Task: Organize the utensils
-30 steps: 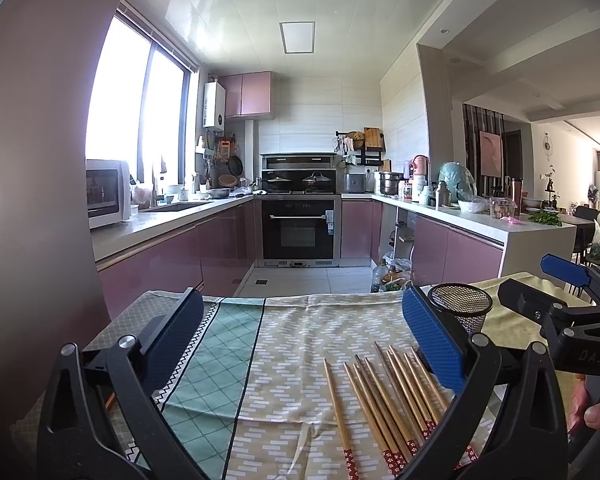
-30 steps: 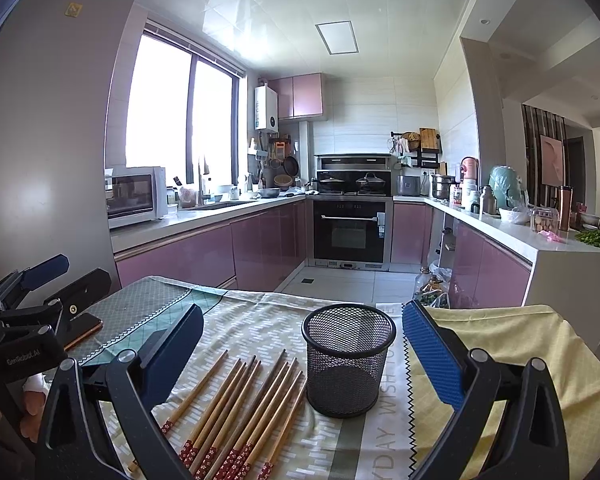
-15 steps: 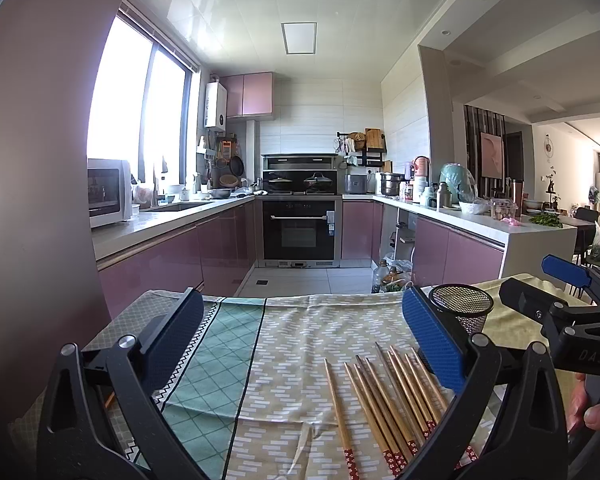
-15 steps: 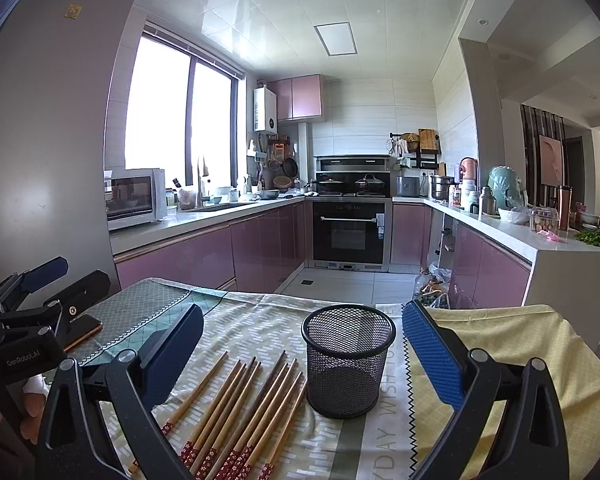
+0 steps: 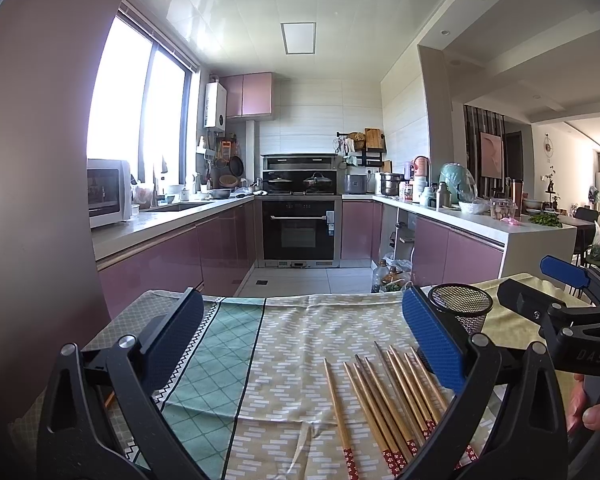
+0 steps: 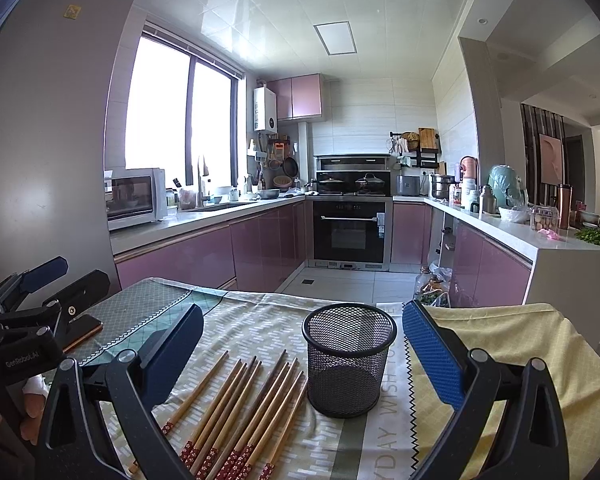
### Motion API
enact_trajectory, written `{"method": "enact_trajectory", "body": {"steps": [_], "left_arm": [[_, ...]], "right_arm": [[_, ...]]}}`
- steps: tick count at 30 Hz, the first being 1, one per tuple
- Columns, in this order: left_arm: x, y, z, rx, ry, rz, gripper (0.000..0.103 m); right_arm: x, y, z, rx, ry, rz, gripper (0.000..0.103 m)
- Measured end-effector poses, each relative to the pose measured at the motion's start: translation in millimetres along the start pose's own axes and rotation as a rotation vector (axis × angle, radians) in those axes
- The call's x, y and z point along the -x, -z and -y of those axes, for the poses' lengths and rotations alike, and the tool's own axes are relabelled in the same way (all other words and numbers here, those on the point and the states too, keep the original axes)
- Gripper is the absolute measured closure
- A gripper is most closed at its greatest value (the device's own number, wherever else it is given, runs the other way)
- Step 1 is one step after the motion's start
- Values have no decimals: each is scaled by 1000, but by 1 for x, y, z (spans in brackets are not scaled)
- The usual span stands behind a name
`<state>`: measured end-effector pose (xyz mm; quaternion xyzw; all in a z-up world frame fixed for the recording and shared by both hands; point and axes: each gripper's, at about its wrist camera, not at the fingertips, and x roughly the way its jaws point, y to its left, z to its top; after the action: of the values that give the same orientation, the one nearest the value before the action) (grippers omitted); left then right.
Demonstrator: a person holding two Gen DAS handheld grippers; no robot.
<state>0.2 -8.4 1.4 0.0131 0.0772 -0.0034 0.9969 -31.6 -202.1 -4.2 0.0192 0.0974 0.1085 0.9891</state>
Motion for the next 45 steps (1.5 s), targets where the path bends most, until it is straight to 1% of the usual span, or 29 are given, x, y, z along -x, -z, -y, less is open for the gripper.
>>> {"method": "enact_trajectory", "body": {"steps": [6,45], "left_arm": [[5,-2,4,0,2,0,5],[6,-1,8,-2,7,-8,5]], "right_arm": [[0,0,0,-1,-1,0,7],[-10,0,5,-11,-11,-14,7]]}}
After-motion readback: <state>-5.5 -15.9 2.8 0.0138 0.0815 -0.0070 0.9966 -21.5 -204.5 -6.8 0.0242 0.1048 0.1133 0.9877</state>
